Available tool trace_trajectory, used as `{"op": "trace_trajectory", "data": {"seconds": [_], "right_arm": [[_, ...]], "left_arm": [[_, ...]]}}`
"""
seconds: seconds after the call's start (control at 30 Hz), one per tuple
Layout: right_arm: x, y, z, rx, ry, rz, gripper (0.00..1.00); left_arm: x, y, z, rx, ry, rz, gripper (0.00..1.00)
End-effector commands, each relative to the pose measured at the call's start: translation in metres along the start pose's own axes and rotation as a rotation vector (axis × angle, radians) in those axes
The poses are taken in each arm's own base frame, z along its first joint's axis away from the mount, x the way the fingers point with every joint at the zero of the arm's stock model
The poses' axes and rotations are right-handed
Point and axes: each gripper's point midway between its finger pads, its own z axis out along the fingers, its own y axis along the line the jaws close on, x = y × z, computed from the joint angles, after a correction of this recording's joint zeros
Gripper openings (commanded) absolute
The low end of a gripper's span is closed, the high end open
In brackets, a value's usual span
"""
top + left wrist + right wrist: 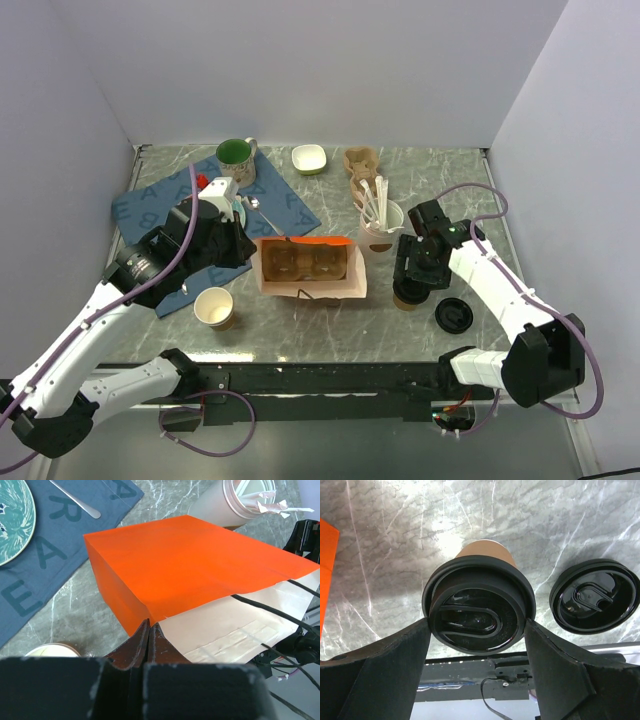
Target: Pack the takeout coffee
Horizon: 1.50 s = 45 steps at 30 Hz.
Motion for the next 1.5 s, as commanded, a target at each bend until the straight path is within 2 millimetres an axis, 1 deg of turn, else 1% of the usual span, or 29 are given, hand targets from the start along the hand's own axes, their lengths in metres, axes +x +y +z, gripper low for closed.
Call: {"op": "trace_trajectory", "data": {"seconds": [0.0,0.23,0.33,0.37,0.57,0.67,0.77,0.8,0.83,0.87,0.9,0.97,1.0,1.03,1.13,1.17,1.23,1.27,1.33,1.37,1.43,1.47], "right_arm": [[-0.004,-0.002,0.006,0.004,-0.020,-0.016,0.82],[-0.003,-0.003,0.013,0.012,-0.017,-0.029,0.81],[-0.003,-0.005,0.015,0.017,-0.022,-0.044,0.75],[-0.004,-0.007,0.016,0.027,-0.025,-0.050,0.71],[-0.004,-0.011,0.017,0.041,-0.036,-0.068,0.60],[-0.004,-0.011,0.015,0.038,-0.039,-0.083,0.59],[-0.006,-0.011,0.005,0.026,-0.042,-0.102,0.57],[-0.011,-0.008,-0.004,0.009,-0.068,-0.105,0.57],[-0.010,-0.009,-0.009,0.010,-0.063,-0.109,0.57],[-0.010,-0.010,-0.013,0.007,-0.068,-0.123,0.56],[-0.014,-0.009,-0.021,-0.004,-0.090,-0.127,0.56],[-0.013,-0.009,-0.031,-0.017,-0.095,-0.154,0.56],[-0.018,-0.006,-0.041,-0.040,-0.125,-0.162,0.56],[-0.019,-0.004,-0.047,-0.054,-0.138,-0.172,0.56],[-0.025,0.000,-0.075,-0.110,-0.194,-0.206,0.55],[-0.029,0.004,-0.091,-0.140,-0.228,-0.221,0.54],[-0.035,0.010,-0.116,-0.193,-0.299,-0.243,0.54],[-0.042,0.017,-0.138,-0.244,-0.358,-0.262,0.53],[-0.044,0.029,-0.168,-0.339,-0.429,-0.304,0.52],[-0.049,0.036,-0.192,-0.389,-0.496,-0.346,0.51],[-0.045,0.052,-0.225,-0.496,-0.576,-0.416,0.51],[-0.047,0.056,-0.246,-0.533,-0.635,-0.454,0.51]], "left_arm": [[-0.007,-0.005,-0.006,0.030,-0.030,0.004,0.01],[-0.007,-0.008,-0.004,0.039,-0.028,-0.005,0.01],[-0.004,-0.007,-0.002,0.034,-0.016,-0.005,0.01],[-0.003,-0.007,-0.002,0.037,-0.015,-0.007,0.01],[-0.004,-0.008,-0.002,0.041,-0.021,-0.021,0.01],[-0.005,-0.009,-0.001,0.045,-0.024,-0.022,0.01],[-0.005,-0.010,0.000,0.045,-0.024,-0.025,0.01],[-0.006,-0.010,0.000,0.045,-0.024,-0.025,0.01],[-0.005,-0.009,0.001,0.038,-0.019,-0.024,0.01],[-0.005,-0.009,0.001,0.033,-0.017,-0.025,0.01],[-0.005,-0.008,0.002,0.032,-0.014,-0.025,0.01],[-0.004,-0.009,0.002,0.036,-0.010,-0.023,0.01],[-0.005,-0.010,0.002,0.038,-0.012,-0.023,0.01],[-0.006,-0.010,0.002,0.037,-0.014,-0.024,0.01],[-0.006,-0.011,0.003,0.038,-0.010,-0.023,0.01],[-0.006,-0.011,0.003,0.040,-0.011,-0.023,0.01],[-0.006,-0.013,0.004,0.047,-0.010,-0.025,0.01],[-0.006,-0.014,0.003,0.053,-0.008,-0.025,0.01],[-0.006,-0.015,0.005,0.057,-0.006,-0.022,0.01],[-0.007,-0.016,0.004,0.060,-0.008,-0.019,0.01],[-0.008,-0.017,0.005,0.065,-0.007,-0.016,0.01],[-0.009,-0.018,0.005,0.066,-0.006,-0.008,0.01]]}}
